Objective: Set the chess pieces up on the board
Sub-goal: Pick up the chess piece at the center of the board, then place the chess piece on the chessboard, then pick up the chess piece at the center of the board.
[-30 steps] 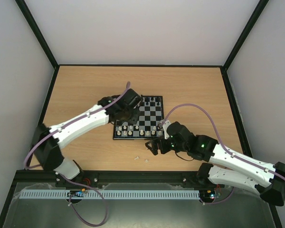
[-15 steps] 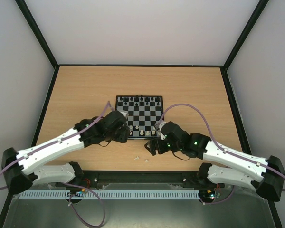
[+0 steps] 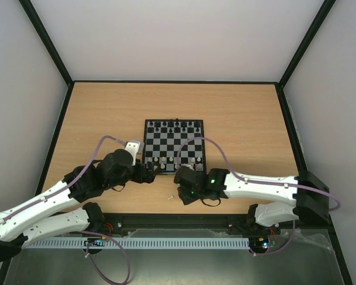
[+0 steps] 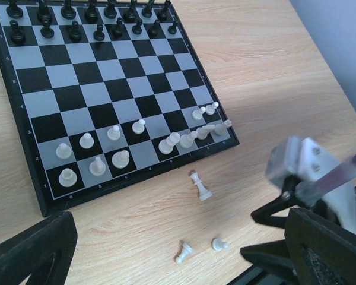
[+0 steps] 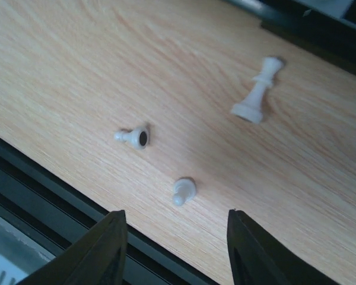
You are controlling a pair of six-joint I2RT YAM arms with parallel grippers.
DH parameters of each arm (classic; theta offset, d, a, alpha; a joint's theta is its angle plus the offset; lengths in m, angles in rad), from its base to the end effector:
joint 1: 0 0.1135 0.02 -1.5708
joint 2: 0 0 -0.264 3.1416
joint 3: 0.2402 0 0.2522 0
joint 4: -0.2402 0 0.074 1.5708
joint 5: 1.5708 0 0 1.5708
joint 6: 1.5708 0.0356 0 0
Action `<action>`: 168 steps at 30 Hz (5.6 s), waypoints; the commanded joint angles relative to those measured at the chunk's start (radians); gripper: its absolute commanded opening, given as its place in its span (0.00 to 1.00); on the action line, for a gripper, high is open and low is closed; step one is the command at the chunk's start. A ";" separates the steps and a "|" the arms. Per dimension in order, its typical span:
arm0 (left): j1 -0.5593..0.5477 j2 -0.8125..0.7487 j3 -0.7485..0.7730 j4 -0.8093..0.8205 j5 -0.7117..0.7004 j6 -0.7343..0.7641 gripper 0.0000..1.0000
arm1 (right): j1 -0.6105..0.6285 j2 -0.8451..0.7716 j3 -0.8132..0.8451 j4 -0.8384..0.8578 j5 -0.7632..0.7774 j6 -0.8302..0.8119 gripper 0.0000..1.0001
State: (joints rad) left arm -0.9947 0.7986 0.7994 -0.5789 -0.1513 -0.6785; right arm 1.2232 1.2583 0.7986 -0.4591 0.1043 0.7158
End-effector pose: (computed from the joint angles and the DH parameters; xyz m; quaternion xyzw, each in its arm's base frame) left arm 0.0983 -0.1415 0.3032 0.1025 0.8715 -0.3080 0.3675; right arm 0.0891 0.2351 0.2228 -0.2213 0.9200 0.2358 0.2216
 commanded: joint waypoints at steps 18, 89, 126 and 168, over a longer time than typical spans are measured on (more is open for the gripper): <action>-0.005 -0.053 -0.037 0.015 -0.013 0.008 0.99 | 0.088 0.290 0.114 -0.109 0.059 0.076 0.28; -0.005 -0.154 -0.035 0.008 -0.037 0.001 0.99 | -0.378 0.691 0.681 -0.267 -0.008 -0.330 0.01; -0.005 -0.134 -0.033 0.005 -0.034 0.002 0.99 | -0.393 0.688 0.648 -0.239 -0.040 -0.343 0.22; -0.005 -0.108 -0.037 0.051 0.016 -0.004 0.99 | -0.137 0.172 0.064 0.082 0.062 0.058 0.44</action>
State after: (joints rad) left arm -0.9947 0.6888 0.7666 -0.5423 -0.1516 -0.6846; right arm 1.0798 1.3674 0.8772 -0.4603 0.1196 0.7166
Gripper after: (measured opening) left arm 0.988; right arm 0.438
